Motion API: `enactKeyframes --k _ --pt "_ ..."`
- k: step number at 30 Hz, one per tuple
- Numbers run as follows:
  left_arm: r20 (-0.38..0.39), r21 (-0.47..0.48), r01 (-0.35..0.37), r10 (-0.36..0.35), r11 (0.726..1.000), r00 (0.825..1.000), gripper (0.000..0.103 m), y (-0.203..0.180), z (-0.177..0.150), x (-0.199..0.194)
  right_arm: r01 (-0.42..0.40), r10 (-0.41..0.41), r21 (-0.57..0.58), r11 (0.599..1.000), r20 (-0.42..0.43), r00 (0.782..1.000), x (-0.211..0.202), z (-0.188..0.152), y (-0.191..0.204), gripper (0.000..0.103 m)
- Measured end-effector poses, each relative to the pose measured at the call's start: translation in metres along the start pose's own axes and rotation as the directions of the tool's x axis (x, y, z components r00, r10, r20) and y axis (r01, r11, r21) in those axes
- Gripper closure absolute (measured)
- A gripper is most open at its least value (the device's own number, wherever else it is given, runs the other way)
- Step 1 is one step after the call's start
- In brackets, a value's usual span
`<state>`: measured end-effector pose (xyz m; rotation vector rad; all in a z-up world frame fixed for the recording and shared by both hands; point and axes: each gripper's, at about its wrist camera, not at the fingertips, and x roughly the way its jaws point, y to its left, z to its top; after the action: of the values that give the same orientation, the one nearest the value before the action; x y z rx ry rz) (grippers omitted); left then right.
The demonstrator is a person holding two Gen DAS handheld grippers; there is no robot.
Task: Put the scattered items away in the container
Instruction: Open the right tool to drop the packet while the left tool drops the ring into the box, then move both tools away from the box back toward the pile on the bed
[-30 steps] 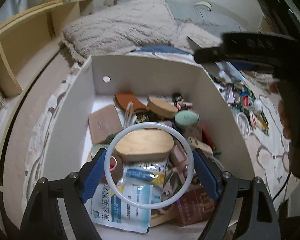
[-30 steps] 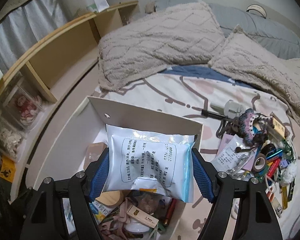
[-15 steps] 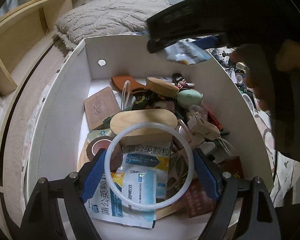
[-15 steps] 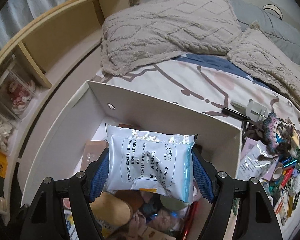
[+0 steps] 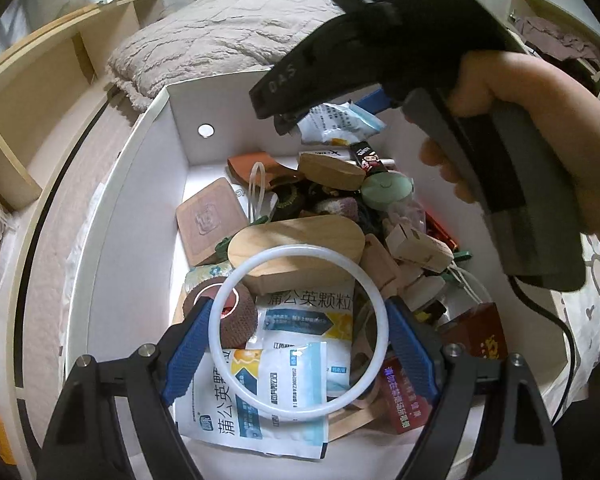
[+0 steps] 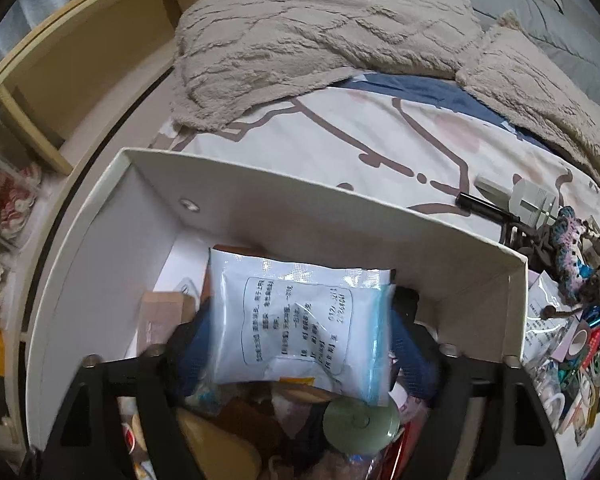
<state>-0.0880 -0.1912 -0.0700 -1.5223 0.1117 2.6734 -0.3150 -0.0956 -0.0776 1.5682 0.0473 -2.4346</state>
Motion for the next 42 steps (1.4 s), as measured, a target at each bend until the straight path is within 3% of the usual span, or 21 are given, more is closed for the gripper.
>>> enactKeyframes --k 1,6,15,37,42 --pt "0.001 -0.002 -0.001 0.001 1.000 1.000 0.018 0.000 0.000 0.000 -0.002 0.002 0.010 1.000 0.011 1.000 0.000 0.001 -0.001 0.000" --pt "-0.004 -0.017 -0.002 0.002 1.000 1.000 0.018 0.002 0.000 0.000 -0.027 0.026 0.035 0.999 0.035 0.999 -0.002 0.003 -0.002 0.000" --pt "-0.016 -0.018 -0.011 0.011 1.000 1.000 0.007 0.003 -0.002 0.002 -0.031 0.030 0.035 0.999 0.039 0.999 -0.009 -0.001 -0.004 0.000" --pt "0.024 -0.079 -0.051 0.053 0.996 0.998 0.007 -0.002 0.015 -0.013 -0.094 0.093 0.000 0.996 0.098 0.991 -0.055 -0.018 -0.020 0.000" --pt "0.034 -0.107 -0.029 0.033 0.994 0.999 0.007 -0.005 0.021 -0.016 -0.099 0.099 -0.006 0.995 0.114 0.989 -0.069 -0.023 -0.026 0.000"
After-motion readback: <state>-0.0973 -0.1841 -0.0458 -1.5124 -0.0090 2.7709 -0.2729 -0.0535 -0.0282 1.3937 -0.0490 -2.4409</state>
